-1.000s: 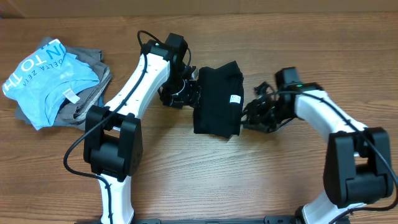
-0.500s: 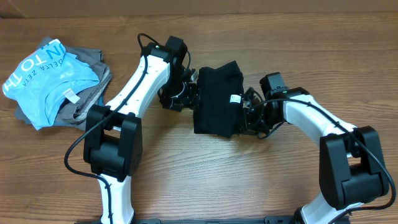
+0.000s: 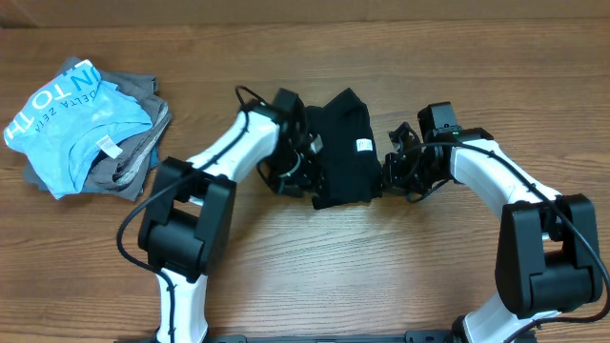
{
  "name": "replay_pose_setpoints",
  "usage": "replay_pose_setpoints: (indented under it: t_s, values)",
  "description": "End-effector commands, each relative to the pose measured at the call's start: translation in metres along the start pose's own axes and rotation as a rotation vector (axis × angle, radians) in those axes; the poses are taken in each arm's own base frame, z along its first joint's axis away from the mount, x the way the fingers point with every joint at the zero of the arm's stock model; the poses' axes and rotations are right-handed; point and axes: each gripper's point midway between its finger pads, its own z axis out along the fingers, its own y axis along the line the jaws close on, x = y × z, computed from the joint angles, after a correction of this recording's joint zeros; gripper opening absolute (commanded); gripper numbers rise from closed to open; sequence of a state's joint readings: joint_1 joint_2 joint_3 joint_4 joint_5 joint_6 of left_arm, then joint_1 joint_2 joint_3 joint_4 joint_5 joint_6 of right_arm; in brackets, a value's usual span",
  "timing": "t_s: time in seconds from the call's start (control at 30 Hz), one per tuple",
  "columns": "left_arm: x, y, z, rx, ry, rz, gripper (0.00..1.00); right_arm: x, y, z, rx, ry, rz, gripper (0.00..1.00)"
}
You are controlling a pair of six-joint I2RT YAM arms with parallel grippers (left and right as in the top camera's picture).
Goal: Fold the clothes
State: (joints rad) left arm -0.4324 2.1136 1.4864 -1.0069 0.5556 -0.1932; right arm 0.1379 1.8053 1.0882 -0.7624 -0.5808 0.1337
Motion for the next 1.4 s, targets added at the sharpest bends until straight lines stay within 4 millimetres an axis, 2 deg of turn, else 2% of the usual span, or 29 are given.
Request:
replay_pose_setpoints:
  t_s: [0.0,0.17,0.23,0.33,0.47,0.53,0.6,0.8,0.9,0.93,0.97,1.03,1.1,1.2,1.37]
  values:
    - [0.010,-0.019,0.010,0.048,0.022,-0.034,0.58,-0.014,0.016,-0.012,-0.039,-0.053,-0.044,0.04]
    - [0.002,-0.007,0.019,-0.101,-0.029,0.015,0.57,-0.014,0.015,-0.012,-0.038,-0.055,-0.045,0.04]
    - [0.002,0.000,0.020,-0.168,-0.041,0.026,0.52,-0.014,0.015,-0.012,-0.038,-0.054,-0.044,0.04]
    - [-0.001,0.017,0.019,-0.280,-0.070,0.002,0.42,-0.015,0.015,-0.012,-0.037,-0.056,-0.044,0.04]
    - [-0.003,0.040,0.014,-0.404,-0.103,-0.046,0.24,-0.018,0.015,-0.014,-0.035,-0.065,-0.047,0.04]
    - [-0.003,0.045,0.012,-0.433,-0.108,-0.061,0.14,-0.021,0.017,-0.016,-0.037,-0.073,-0.052,0.04]
    - [-0.002,0.050,0.009,-0.457,-0.108,-0.072,0.09,-0.024,0.020,-0.018,-0.038,-0.081,-0.058,0.04]
    - [0.010,0.059,0.005,-0.512,-0.074,-0.111,0.04,-0.030,0.018,-0.027,-0.031,-0.093,-0.034,0.04]
    - [0.015,0.062,0.004,-0.528,-0.055,-0.118,0.04,-0.022,0.007,-0.027,0.012,-0.064,0.021,0.05]
    - [0.016,0.062,0.003,-0.529,-0.052,-0.119,0.04,-0.018,0.004,-0.027,0.032,-0.050,0.034,0.10]
    - [0.017,0.062,0.003,-0.529,-0.050,-0.120,0.06,-0.015,0.001,-0.027,0.047,-0.038,0.044,0.15]
    - [0.020,0.061,0.000,-0.527,-0.038,-0.126,0.19,-0.009,-0.005,-0.027,0.077,-0.018,0.060,0.26]
    - [0.024,0.059,-0.008,-0.528,-0.027,-0.128,0.39,-0.007,-0.005,-0.027,0.078,-0.010,0.065,0.29]
    - [0.026,0.054,-0.028,-0.530,-0.022,-0.103,0.51,-0.010,0.000,-0.029,0.061,-0.018,0.052,0.29]
    - [0.020,0.047,-0.078,-0.508,-0.115,-0.106,0.75,-0.014,0.049,-0.040,-0.177,-0.016,-0.105,0.29]
